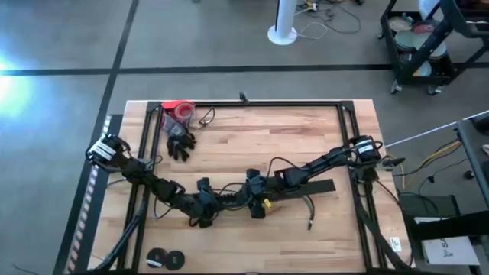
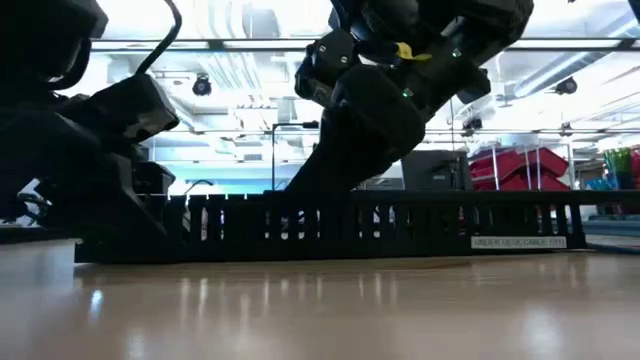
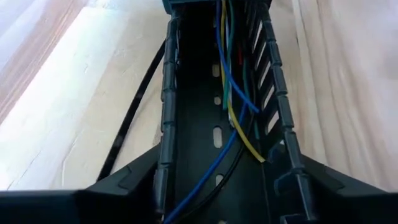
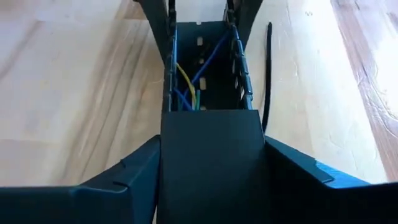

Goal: Ziptie cables
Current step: Close the black cable duct

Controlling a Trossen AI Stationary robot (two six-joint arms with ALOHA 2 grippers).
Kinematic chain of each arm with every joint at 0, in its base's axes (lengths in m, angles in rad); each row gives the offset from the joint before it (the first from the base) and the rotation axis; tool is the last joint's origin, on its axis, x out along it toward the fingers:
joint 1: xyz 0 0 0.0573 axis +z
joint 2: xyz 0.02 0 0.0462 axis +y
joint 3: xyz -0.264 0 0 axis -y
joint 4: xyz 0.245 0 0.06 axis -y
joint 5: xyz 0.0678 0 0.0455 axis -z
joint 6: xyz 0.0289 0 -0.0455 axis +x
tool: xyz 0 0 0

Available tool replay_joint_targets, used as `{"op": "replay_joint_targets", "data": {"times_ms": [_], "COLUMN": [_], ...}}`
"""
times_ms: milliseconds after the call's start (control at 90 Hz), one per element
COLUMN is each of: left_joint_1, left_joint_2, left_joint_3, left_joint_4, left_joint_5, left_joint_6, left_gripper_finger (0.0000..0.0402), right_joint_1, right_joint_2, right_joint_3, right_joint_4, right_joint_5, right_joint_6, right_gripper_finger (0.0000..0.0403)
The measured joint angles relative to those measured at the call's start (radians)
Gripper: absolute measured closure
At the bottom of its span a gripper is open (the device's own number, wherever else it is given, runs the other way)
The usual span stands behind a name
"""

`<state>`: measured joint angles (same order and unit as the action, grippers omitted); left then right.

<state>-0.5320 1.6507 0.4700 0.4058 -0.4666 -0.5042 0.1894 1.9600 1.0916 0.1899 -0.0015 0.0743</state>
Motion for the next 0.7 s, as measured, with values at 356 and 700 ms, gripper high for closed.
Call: {"op": "replay_joint_targets", "data": {"times_ms": [356,700], "left_joint_1": [0.001,0.005], "left_joint_2": [0.0,0.001], "left_joint_3": [0.001,-0.007], "left_joint_4": [-0.025,0.017], "left_joint_5": [-0.025,-0.06], "left_joint_6": [-0.012,0.022], "left_gripper_finger": [0.0174,0.0173], "right_joint_1": [-0.002,-0.001], "right_joint_2": [-0.002,0.051], "right_joint_3": [0.002,0.077], "right_joint_4": [-0.014,-0.043], "right_joint_5": [-0.053,-0.036], "right_joint_6": [-0.021,-0.005], "right_gripper_finger": [0.0185,0.0181]}}
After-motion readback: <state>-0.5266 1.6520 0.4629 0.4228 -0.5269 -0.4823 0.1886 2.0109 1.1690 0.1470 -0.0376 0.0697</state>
